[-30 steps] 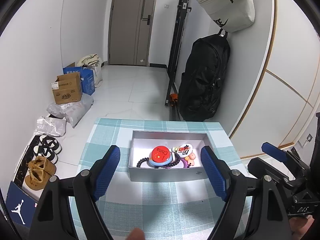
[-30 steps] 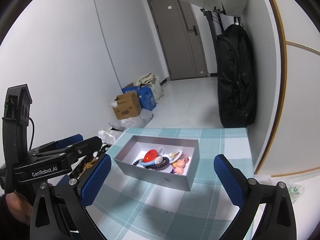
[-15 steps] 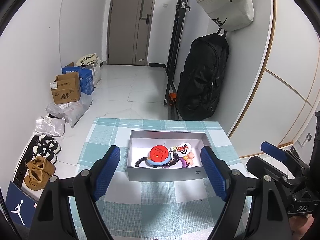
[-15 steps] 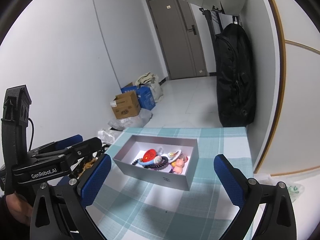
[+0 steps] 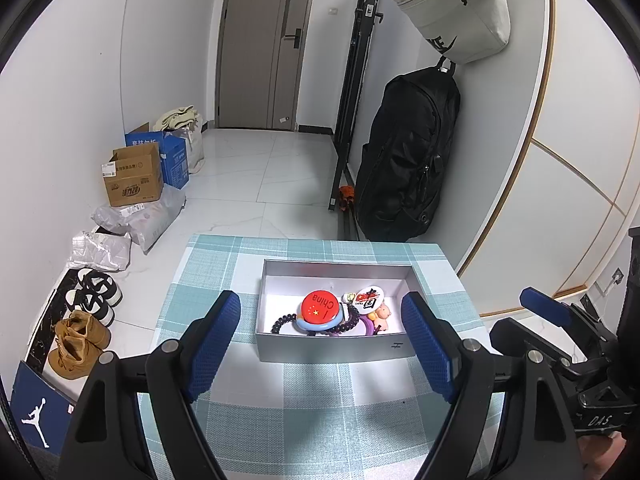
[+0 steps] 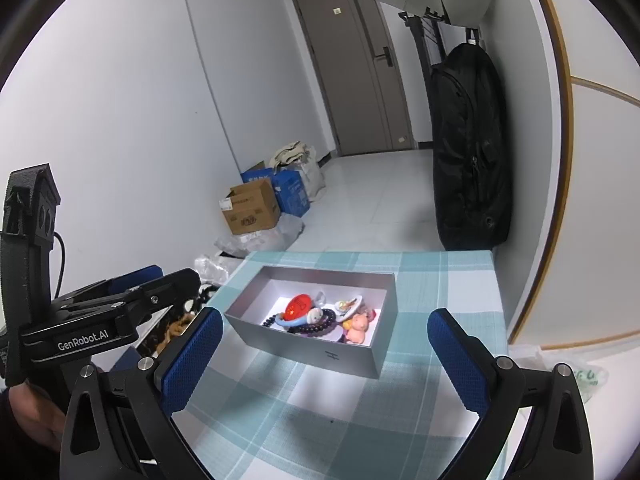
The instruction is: Organize jewelry
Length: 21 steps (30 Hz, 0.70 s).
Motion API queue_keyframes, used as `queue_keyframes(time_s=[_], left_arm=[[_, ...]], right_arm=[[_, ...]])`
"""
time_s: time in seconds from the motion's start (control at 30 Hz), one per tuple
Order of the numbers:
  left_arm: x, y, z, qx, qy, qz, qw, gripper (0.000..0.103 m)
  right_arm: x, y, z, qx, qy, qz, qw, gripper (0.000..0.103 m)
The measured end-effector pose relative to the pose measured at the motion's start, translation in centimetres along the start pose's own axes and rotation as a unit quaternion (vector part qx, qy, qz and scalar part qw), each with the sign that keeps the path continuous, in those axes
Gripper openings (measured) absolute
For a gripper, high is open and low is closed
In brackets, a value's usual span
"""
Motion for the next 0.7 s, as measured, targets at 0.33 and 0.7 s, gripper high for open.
queue_keyframes(time_s=[0.33,0.7], left_arm=[[0.26,-0.07,-0.17,-0.003,0.001,-0.007,1.0000,0.079],[0.48,-0.20,0.05,0.000,-0.004,-0.010,0.9999,0.079]], right_arm=[[0.06,-0.07,0.01,0.000,0.000,-0.001,1.000,0.103],[0.17,-0.17,0.00,0.001,-0.001,-0.004,1.000,0.103]])
Point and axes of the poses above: each gripper's, at about its wrist camera, not at the fingertips, and x roughly the way its jaws point, z to its right, y to its top, the point moved 9 cm from there along x, roughly the way its jaws point, and after that the axes turned 5 degrees about z, right-handed, at the moved point
